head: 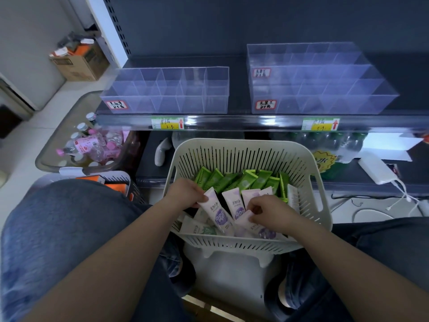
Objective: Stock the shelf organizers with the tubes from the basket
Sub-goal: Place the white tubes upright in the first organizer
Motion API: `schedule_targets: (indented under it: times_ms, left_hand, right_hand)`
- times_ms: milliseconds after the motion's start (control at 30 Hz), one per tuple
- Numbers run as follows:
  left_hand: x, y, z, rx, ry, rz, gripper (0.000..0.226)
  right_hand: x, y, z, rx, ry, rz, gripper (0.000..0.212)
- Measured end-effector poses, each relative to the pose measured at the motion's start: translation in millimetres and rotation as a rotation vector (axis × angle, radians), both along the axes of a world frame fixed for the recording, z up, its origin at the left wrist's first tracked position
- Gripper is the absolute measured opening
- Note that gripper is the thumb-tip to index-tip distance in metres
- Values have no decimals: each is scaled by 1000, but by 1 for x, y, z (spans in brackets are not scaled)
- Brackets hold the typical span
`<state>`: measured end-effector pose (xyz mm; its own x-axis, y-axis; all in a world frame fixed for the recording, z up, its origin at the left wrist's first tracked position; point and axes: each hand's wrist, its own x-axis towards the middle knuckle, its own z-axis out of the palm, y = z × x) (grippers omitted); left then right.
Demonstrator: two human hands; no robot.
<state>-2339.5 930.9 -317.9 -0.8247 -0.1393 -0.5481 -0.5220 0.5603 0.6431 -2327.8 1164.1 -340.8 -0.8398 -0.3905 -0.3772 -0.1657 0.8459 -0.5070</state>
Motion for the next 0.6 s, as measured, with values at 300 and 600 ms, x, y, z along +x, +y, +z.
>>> schedule_targets:
  times_ms: [300, 600]
  left_hand:
    - [8, -12, 27, -163, 227, -140, 5]
    - [7, -42, 71, -180, 376, -237, 2]
  right_hand:
    - [8, 3, 14, -143, 41, -186, 8]
    - [0, -20, 59, -313, 73, -267, 20]
